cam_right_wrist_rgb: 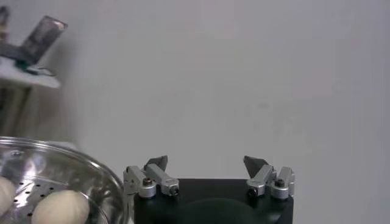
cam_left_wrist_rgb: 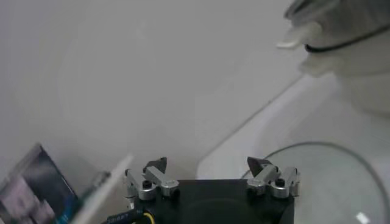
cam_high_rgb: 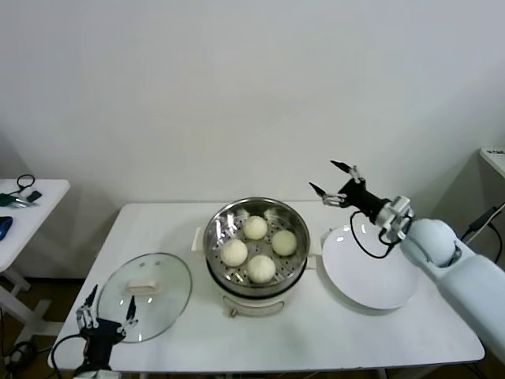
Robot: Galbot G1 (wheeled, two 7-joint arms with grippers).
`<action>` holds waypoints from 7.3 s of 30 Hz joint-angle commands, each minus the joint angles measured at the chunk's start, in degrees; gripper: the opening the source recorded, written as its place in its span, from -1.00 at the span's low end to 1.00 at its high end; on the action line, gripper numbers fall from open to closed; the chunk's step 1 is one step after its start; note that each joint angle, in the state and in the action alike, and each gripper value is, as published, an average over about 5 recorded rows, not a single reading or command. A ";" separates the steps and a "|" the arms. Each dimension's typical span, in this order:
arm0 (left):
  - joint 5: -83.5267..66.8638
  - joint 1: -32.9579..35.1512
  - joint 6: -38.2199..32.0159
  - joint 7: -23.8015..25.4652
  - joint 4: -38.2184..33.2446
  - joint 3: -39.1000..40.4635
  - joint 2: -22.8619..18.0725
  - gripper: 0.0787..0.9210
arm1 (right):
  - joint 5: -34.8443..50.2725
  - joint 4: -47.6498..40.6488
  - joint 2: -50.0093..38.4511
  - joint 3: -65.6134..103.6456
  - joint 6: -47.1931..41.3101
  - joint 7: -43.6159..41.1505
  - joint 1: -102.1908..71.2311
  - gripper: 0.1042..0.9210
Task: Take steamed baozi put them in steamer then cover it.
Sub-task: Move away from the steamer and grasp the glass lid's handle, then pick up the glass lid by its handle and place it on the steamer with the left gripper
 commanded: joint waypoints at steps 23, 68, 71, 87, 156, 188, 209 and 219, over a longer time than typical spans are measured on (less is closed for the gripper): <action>54.30 -10.46 1.18 -1.65 13.41 4.89 1.71 0.77 | -11.03 3.04 14.82 29.81 -4.50 2.22 -33.38 0.76; 52.74 -23.53 1.43 -7.29 27.75 4.08 2.30 0.74 | -15.36 1.50 16.55 29.21 -3.27 -0.02 -33.40 0.76; 52.74 -23.78 1.09 -7.11 28.50 4.12 2.29 0.59 | -15.85 1.24 16.82 29.26 -3.01 -0.23 -33.34 0.76; 49.85 -23.81 0.01 -6.03 28.44 4.26 2.49 -0.52 | -17.15 -0.21 17.62 29.51 -1.85 -0.82 -32.96 0.76; 53.03 -36.28 42.65 19.83 -3.00 51.43 13.16 -0.86 | -22.22 -5.35 20.17 23.34 -2.87 2.53 -25.24 0.76; 58.23 -41.05 44.75 19.99 10.24 56.04 -2.81 -0.86 | -20.73 -8.05 20.93 27.02 -0.46 1.02 -25.33 0.76; 59.36 -41.78 43.35 20.47 14.22 55.59 -2.36 -0.86 | -20.85 -8.14 21.09 27.50 -0.05 0.51 -25.99 0.76; 60.60 -41.54 42.65 19.76 14.78 54.45 -2.00 -0.86 | -21.04 -8.08 21.23 27.91 0.23 0.04 -26.36 0.76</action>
